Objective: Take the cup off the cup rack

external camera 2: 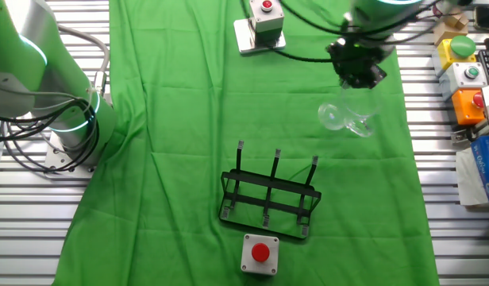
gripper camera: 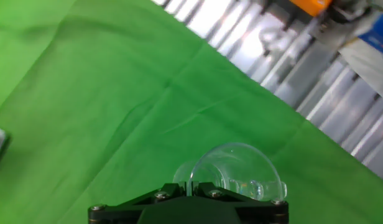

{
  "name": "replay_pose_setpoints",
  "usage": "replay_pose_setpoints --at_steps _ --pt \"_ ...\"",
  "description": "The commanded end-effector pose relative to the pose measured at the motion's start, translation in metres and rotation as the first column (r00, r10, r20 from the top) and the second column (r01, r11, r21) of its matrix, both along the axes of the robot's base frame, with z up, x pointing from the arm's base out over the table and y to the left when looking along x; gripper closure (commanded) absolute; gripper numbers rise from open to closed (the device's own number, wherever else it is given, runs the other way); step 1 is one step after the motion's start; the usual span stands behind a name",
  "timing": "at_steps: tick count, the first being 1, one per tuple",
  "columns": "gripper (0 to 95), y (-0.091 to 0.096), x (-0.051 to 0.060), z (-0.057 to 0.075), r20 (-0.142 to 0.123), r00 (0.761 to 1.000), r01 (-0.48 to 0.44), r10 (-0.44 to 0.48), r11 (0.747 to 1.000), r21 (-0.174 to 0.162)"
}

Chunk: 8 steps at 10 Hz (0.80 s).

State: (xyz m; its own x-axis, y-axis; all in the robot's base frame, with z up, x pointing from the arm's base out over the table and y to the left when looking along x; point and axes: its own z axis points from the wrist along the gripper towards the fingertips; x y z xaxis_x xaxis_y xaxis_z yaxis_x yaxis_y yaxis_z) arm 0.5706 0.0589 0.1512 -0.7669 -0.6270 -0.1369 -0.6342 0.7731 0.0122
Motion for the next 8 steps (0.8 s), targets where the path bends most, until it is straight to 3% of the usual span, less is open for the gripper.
replay_pose_setpoints --at_steps 1,6,8 --pt "95.0 0.009 -0.001 -0.006 -0.019 0.99 0.14 -0.14 0.99 -0.006" --pt "95.0 0.028 -0.001 -0.021 0.003 0.986 0.169 -0.169 0.986 0.002" --pt "95.0 0.034 0.001 -0.025 0.024 0.985 0.174 -0.173 0.985 -0.022"
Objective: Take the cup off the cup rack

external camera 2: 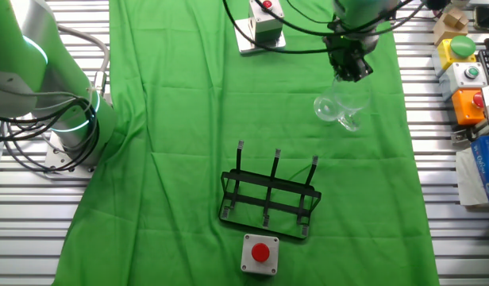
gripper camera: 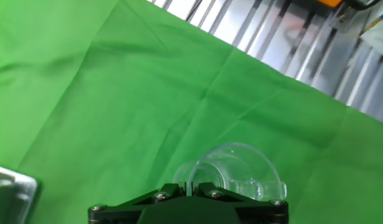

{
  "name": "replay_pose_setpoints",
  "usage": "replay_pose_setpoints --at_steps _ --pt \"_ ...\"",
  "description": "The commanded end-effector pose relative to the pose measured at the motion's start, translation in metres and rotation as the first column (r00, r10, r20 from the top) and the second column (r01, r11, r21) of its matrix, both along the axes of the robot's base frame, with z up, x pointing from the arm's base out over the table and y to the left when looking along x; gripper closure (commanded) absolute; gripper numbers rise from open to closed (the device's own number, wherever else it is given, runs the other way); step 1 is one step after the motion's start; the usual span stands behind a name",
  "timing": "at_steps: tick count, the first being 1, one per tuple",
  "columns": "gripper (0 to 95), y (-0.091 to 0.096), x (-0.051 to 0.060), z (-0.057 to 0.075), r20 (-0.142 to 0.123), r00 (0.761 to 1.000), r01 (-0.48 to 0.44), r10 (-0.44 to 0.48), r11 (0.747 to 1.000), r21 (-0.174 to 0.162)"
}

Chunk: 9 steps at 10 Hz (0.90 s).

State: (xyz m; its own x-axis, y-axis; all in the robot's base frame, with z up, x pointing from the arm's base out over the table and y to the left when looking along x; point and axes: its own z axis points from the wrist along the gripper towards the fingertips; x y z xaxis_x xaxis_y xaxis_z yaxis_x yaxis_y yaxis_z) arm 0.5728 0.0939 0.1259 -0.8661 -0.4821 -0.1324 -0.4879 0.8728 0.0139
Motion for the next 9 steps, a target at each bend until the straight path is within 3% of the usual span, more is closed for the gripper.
replay_pose_setpoints --at_steps 1,3,8,9 --pt "95.0 0.0023 -0.0002 -0.0018 0.037 0.999 -0.002 0.004 0.999 -0.046" --pt "95.0 0.0064 0.0009 -0.0041 0.07 0.997 -0.013 0.019 0.995 -0.097" --pt "95.0 0.0069 0.0011 -0.0047 0.078 0.997 -0.017 0.023 0.996 -0.087" --pt "38.0 0.0069 0.0012 -0.0049 0.077 0.997 -0.025 0.032 0.996 -0.082"
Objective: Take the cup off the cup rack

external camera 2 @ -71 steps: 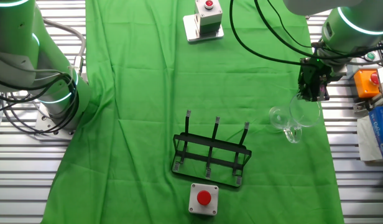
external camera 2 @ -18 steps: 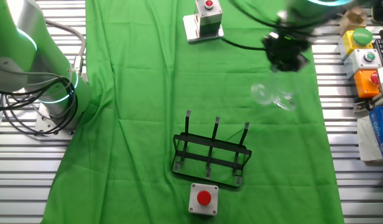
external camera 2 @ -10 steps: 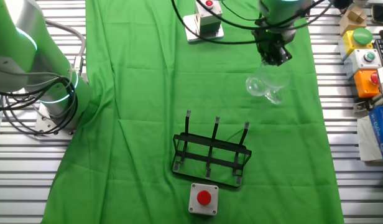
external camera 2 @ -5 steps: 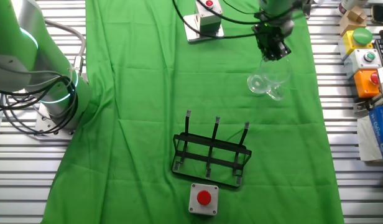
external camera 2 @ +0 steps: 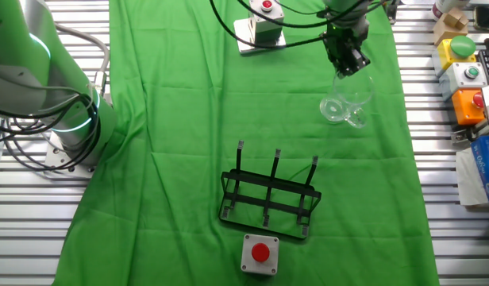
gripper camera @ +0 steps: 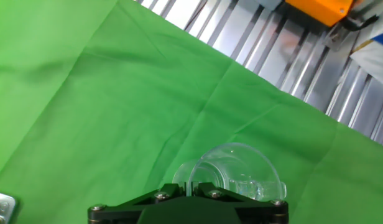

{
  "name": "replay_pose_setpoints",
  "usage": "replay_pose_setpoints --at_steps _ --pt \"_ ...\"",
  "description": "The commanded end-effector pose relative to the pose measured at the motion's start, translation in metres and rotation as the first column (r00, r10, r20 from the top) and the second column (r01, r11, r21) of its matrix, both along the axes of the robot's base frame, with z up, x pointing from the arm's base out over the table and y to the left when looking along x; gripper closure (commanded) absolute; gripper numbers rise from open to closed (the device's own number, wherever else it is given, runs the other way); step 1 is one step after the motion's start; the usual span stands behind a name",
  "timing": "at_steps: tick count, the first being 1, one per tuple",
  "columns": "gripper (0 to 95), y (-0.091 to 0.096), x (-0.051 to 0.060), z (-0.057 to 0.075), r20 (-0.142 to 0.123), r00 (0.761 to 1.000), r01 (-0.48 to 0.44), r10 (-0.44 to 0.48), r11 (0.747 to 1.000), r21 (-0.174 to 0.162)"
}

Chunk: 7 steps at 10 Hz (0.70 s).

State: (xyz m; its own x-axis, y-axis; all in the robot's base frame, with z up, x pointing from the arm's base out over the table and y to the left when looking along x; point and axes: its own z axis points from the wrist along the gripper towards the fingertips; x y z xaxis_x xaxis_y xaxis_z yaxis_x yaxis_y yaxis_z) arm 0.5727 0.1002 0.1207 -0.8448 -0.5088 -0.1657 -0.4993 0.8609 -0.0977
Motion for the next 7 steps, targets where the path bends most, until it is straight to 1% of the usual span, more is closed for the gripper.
replay_pose_setpoints --at_steps 1,2,4,5,6,7 --pt "38.0 0.0006 0.0013 0.0004 -0.008 1.0 -0.01 0.01 1.0 -0.002" --pt "0.0 0.0006 0.0013 0.0004 -0.009 1.0 -0.009 0.009 1.0 -0.002" --pt "0.0 0.0006 0.0013 0.0004 -0.008 1.0 -0.006 0.006 1.0 0.004" --pt "0.0 0.0006 0.0013 0.0004 -0.009 1.0 -0.007 0.007 1.0 0.015" --pt "0.0 0.0009 0.0016 0.0012 -0.016 1.0 -0.006 0.007 0.999 0.053" --pt "0.0 0.0011 0.0015 0.0016 -0.02 1.0 -0.004 0.005 0.998 0.065"
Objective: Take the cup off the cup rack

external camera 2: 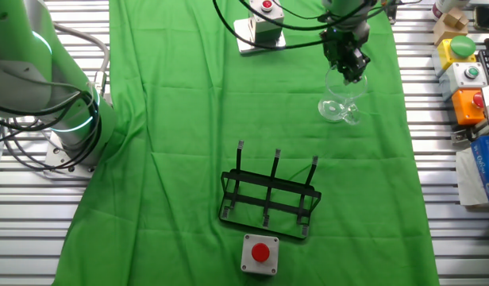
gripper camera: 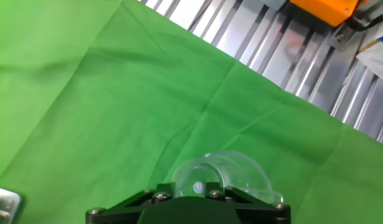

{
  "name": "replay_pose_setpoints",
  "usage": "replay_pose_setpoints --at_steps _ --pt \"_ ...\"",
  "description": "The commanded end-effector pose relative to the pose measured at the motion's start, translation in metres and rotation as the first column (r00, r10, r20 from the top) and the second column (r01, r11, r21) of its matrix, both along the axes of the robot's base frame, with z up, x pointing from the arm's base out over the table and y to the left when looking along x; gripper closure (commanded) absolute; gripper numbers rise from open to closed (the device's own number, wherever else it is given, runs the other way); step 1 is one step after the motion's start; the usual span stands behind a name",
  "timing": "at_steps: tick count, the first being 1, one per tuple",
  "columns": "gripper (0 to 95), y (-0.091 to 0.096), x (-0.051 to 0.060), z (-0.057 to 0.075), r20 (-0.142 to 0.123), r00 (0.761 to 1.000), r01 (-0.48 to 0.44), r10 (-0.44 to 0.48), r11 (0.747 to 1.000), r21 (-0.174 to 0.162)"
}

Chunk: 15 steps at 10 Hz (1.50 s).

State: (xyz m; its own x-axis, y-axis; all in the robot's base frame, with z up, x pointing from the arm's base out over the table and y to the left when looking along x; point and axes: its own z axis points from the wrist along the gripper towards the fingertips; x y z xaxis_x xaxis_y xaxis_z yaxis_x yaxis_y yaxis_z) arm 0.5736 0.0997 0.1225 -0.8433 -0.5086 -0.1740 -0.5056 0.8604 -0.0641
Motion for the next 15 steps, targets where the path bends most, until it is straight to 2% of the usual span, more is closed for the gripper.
replay_pose_setpoints --at_steps 1,2,3,4,5,6,7,8,11,14,15 --pt "0.0 0.003 0.0 0.003 -0.064 0.998 0.012 -0.007 0.997 0.071" --pt "0.0 0.005 -0.001 0.008 -0.112 0.994 0.031 -0.019 0.994 0.105" --pt "0.0 0.005 -0.001 0.019 -0.167 0.986 0.032 -0.009 0.99 0.135" --pt "0.0 0.001 0.002 0.026 -0.184 0.983 0.021 0.005 0.99 0.139" --pt "19.0 -0.008 0.008 0.039 -0.227 0.973 0.007 0.029 0.988 0.154" --pt "19.0 -0.011 0.011 0.045 -0.247 0.968 0.001 0.038 0.987 0.159" --pt "38.0 -0.017 0.014 0.053 -0.27 0.961 -0.013 0.057 0.987 0.161" --pt "95.0 -0.021 0.014 0.058 -0.285 0.957 -0.015 0.062 0.987 0.163" --pt "95.0 -0.037 0.011 0.06 -0.287 0.95 -0.073 0.121 0.982 0.172" --pt "95.0 -0.07 0.011 0.05 -0.272 0.94 -0.163 0.207 0.971 0.175" --pt "95.0 -0.074 0.012 0.049 -0.272 0.938 -0.171 0.214 0.97 0.174"
